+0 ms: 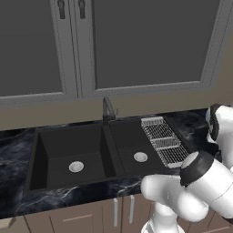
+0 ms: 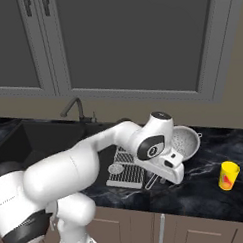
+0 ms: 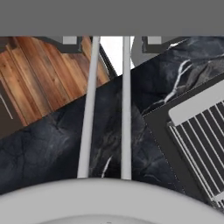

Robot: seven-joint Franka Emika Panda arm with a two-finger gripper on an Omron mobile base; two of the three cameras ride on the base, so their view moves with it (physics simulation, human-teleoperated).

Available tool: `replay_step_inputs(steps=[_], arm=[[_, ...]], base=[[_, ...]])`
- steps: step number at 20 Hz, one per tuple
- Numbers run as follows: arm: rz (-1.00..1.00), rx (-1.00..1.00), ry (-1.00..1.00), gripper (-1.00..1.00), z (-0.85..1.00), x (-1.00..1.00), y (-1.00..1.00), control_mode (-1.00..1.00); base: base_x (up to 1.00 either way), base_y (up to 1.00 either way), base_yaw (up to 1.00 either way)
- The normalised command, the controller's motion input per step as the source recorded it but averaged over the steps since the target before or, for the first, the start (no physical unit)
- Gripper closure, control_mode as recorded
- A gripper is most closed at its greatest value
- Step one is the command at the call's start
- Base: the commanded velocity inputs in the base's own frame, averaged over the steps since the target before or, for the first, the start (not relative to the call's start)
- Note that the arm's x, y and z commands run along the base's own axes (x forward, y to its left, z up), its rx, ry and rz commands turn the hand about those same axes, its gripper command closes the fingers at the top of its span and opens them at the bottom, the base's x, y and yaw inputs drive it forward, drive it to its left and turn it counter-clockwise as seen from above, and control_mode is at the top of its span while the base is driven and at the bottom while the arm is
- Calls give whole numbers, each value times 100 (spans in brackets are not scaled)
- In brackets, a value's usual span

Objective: Place the strainer in the left basin and the cup in the right basin of the sink.

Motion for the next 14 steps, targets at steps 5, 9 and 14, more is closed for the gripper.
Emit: replay_step_inputs(steps=[5,9,14], arm=[[7,-1,2,100,33,-27,63,-100],[10,0,7,100,35,-13,59,-100],[12,0,8,100,27,-4,60,-100]], base=[[0,0,0],[0,0,0],[0,0,0]])
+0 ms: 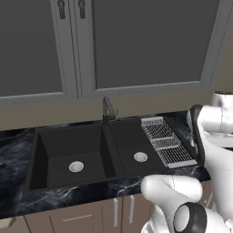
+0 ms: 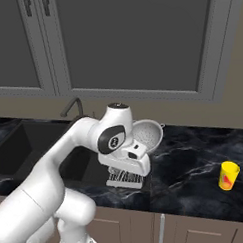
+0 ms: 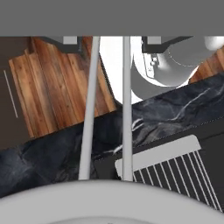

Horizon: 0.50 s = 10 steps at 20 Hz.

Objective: Place the strainer in the left basin and the cup in the right basin of the sink.

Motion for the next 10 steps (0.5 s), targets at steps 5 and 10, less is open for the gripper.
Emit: replay_step_inputs(steps=[5,10], arm=[[15,0,2,100,18,0,55,-100],[16,0,5,100,16,0,56,-100]], base=[[0,0,0],[0,0,0]])
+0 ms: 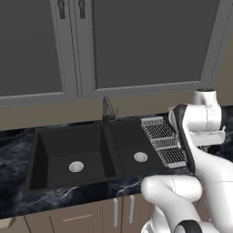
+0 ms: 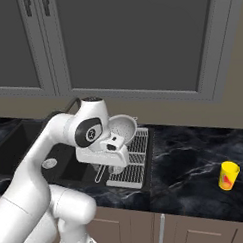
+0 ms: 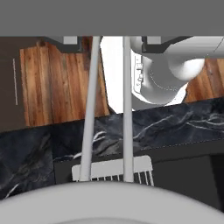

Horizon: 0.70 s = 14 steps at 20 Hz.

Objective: Place the strainer in the left basin and the cup in the right basin of the sink.

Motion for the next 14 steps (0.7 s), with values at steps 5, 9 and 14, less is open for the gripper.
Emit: replay_step_inputs(steps=[5,9,14], arm=[[16,0,5,100,9,0,56,-100],[17,0,6,100,3,0,54,-100],[16,0,11,100,5,0,58,-100]], base=[[0,0,0],[0,0,0],[0,0,0]])
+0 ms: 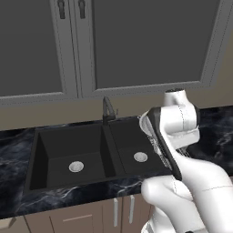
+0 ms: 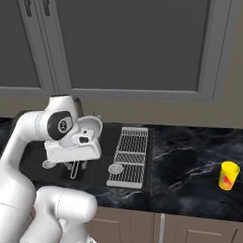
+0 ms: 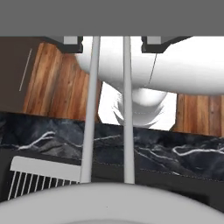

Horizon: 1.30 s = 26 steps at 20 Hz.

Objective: Place the strainer in the left basin and the cup in the right basin of the sink.

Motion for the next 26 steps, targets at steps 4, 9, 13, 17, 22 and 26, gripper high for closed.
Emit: replay_step_inputs(steps=[4,9,13,17,22,26], arm=[[15,0,12,100,7,0,61,-100],[15,0,10,100,6,0,52,-100],[14,0,8,100,3,0,46,-100],[14,1,7,100,2,0,44,-100],[13,1,9,100,9,5,47,-100],[10,5,8,100,10,15,36,-100]], base=[[0,0,0],[0,0,0],[0,0,0],[0,0,0],[0,0,0],[0,0,0]])
